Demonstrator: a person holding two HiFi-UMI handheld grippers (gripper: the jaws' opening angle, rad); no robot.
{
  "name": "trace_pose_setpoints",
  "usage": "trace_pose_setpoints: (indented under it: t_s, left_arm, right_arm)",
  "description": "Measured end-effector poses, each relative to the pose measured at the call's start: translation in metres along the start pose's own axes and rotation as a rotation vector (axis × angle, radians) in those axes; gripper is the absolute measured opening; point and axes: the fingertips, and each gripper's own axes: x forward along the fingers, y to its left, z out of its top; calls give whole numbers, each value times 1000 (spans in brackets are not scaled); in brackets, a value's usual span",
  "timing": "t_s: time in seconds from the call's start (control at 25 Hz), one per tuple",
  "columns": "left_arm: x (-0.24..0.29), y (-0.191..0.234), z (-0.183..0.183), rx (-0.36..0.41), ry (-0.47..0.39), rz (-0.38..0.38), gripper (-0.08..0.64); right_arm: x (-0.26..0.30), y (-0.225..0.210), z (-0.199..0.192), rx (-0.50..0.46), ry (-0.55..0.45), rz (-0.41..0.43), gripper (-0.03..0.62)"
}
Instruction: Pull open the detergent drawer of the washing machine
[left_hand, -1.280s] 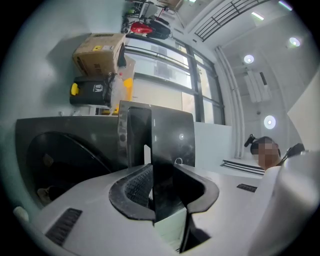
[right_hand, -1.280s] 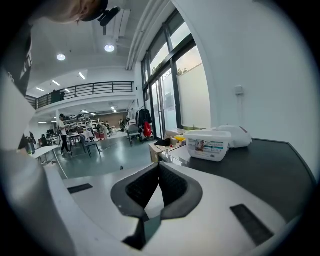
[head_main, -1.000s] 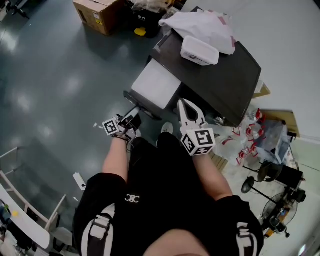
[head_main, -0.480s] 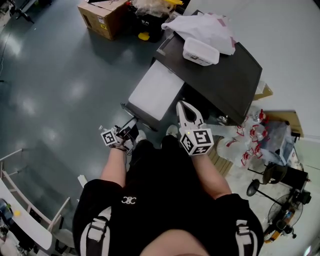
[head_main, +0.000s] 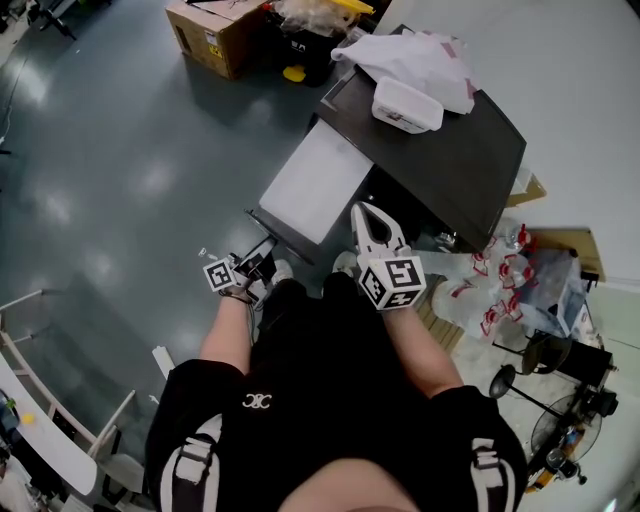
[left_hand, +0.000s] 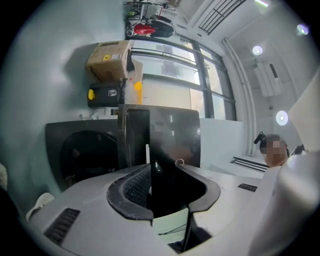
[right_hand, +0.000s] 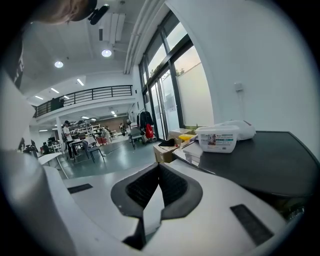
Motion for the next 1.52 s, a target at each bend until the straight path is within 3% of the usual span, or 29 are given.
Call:
trace_pose_setpoints:
  t_s: [0.44,0.56,0.68,0.72,0.8,0.88,1.0,1.16,1.4,1.52]
  left_arm:
    - [-3,4,-1,3,60,75,129]
    - [-4,3,3,12,48,154,127]
    - [-15,4,16,63,-30,246,127]
    - [-24,7,21,129,-41,315,126]
    - [-48,13,35,330,-37,522,109]
    - [-65,2,47,522,-51,706,39]
    - [-74,-44,58,790,-106,876,2]
    - [-66,-130,59,1042,-197,955,1]
    - [-37,-240,34,1284,-283,958,0]
    - [-26,-286,22,1366,-354,947,0]
  right_arm:
    - [-3,-1,5,15,-25,-25,2]
    - [-4,2,7,27,-37,-18,2]
    - [-5,5,7,24,-45,14,2]
    - [-6,6,7,21,-48,28,2]
    - [-11,7,10,7,-59,55,2]
    - [-15,8,17,-16,-76,78,2]
    - [-24,11,30,-31,-113,104,2]
    - [-37,22,47,-29,-171,147,2]
    - [-54,34,62,-56,-218,202,2]
    - [-65,38,72,-75,-260,209,2]
